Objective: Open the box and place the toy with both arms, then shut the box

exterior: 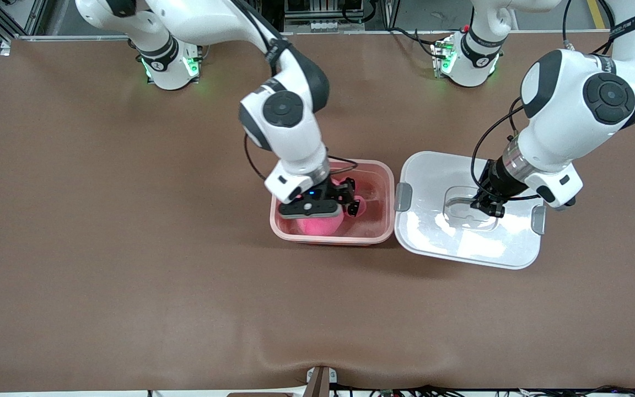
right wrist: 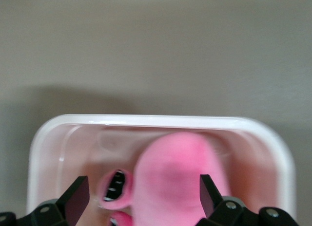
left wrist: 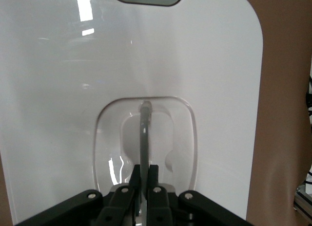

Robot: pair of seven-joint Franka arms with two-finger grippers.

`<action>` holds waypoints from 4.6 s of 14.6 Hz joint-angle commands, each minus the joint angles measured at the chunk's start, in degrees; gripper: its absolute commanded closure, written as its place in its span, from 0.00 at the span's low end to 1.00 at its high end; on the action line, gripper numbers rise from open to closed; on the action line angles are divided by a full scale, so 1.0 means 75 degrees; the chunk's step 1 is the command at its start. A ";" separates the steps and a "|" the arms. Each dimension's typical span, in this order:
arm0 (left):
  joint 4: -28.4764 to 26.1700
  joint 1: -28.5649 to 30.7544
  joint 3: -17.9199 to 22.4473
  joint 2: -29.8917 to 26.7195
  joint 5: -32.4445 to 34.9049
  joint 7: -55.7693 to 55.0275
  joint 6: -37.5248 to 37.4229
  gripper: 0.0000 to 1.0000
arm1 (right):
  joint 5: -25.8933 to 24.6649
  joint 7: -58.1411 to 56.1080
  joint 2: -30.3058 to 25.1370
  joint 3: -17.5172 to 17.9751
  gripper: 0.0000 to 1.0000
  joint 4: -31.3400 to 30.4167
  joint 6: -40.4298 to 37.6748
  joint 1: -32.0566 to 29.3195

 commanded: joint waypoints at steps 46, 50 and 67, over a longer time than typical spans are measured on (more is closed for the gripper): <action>0.0834 -0.2788 -0.1300 0.2071 0.2764 -0.6345 0.1822 1.00 | -0.0765 -0.5448 -0.4666 0.0711 0.00 -0.1023 -0.5999 -0.5713; 0.0798 -0.2788 -0.1300 0.2048 0.2776 -0.6474 0.1904 1.00 | -0.0262 -0.5389 -0.4678 0.0711 0.00 -0.1069 -0.6010 -0.6041; 0.0435 -0.2846 -0.1300 0.2059 0.2788 -0.6556 0.2314 1.00 | -0.0741 -0.4745 -0.4608 0.0746 0.00 -0.1116 -0.5963 -0.6042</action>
